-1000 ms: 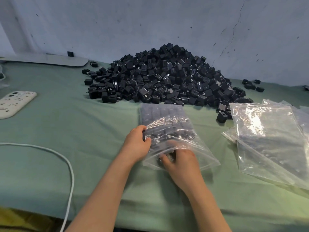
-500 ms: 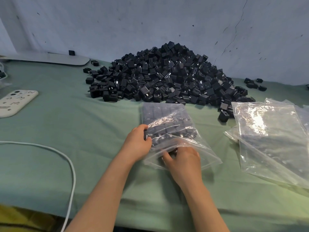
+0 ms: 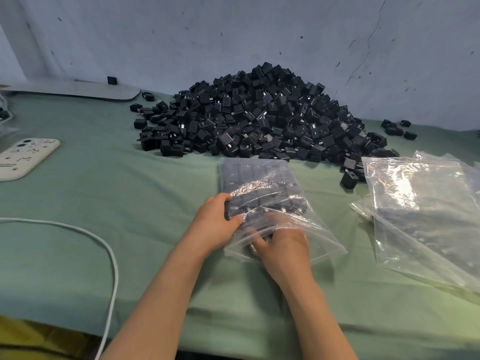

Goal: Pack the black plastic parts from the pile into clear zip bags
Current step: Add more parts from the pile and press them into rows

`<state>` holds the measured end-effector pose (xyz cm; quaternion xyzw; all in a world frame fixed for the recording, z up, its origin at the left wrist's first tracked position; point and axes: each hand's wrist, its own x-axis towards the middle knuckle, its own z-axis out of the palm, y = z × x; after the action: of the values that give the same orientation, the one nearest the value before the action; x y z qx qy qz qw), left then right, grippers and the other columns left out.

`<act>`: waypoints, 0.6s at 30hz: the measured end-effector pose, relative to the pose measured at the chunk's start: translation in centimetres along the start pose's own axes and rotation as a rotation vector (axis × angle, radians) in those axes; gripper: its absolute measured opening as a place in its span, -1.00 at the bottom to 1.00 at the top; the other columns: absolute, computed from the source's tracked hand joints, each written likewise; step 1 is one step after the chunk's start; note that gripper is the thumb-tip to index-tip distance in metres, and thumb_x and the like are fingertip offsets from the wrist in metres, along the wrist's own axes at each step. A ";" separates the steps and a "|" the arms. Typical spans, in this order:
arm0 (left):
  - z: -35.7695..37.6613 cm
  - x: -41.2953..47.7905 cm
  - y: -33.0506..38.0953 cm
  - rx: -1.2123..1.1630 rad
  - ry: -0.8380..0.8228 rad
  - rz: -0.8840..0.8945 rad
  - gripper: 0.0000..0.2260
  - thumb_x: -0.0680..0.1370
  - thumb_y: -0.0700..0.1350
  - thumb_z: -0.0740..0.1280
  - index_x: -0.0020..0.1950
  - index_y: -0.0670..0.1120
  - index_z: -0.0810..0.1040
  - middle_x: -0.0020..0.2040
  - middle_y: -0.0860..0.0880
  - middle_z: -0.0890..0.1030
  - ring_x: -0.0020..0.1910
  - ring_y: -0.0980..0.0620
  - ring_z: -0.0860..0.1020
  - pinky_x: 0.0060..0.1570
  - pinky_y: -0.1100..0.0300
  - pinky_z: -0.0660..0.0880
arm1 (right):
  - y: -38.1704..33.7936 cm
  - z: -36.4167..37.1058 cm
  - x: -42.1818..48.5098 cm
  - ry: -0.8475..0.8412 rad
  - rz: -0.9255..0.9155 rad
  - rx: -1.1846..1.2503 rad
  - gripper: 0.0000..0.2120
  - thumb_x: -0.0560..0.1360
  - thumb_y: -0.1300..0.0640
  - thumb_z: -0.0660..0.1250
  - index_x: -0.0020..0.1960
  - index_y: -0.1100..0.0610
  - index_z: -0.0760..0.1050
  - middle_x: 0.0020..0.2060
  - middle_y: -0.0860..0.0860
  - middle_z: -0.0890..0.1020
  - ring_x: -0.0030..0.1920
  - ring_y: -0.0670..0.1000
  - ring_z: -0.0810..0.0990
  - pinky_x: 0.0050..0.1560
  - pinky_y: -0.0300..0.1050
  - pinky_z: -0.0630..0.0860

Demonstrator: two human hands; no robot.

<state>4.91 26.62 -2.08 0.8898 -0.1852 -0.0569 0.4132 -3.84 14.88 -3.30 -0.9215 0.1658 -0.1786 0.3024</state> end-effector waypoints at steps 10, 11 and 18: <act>0.0 -0.2 -0.2 -0.001 -0.005 0.019 -0.53 0.52 -0.07 0.37 0.40 -0.08 0.35 0.31 -0.05 0.45 0.25 0.00 0.44 0.24 0.21 0.33 | 0.0 0.2 -0.3 0.013 0.009 0.042 -0.73 0.51 -0.07 0.35 0.14 0.03 0.52 0.01 -0.02 0.61 0.10 0.05 0.52 0.16 0.01 0.40; 0.0 -0.2 -0.2 0.000 -0.004 0.019 -0.53 0.52 -0.08 0.37 0.40 -0.08 0.35 0.32 -0.05 0.44 0.26 0.00 0.44 0.22 0.22 0.32 | -0.1 0.1 -0.2 0.011 0.009 0.039 -0.74 0.51 -0.07 0.35 0.12 0.04 0.53 0.00 -0.01 0.61 0.08 0.05 0.52 0.15 0.00 0.40; -0.3 -0.2 -0.2 -0.011 0.013 0.010 -0.56 0.52 -0.08 0.37 0.37 -0.07 0.37 0.26 -0.02 0.47 0.19 0.01 0.47 0.15 0.24 0.34 | -0.1 0.1 0.4 -0.007 0.017 0.051 -0.77 0.51 -0.06 0.35 0.06 0.05 0.56 -0.02 -0.01 0.62 0.05 0.05 0.54 0.11 -0.01 0.42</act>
<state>4.84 27.00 -2.04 0.8870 -0.1866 -0.0501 0.4193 -3.45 14.87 -3.23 -0.9127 0.1679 -0.1768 0.3278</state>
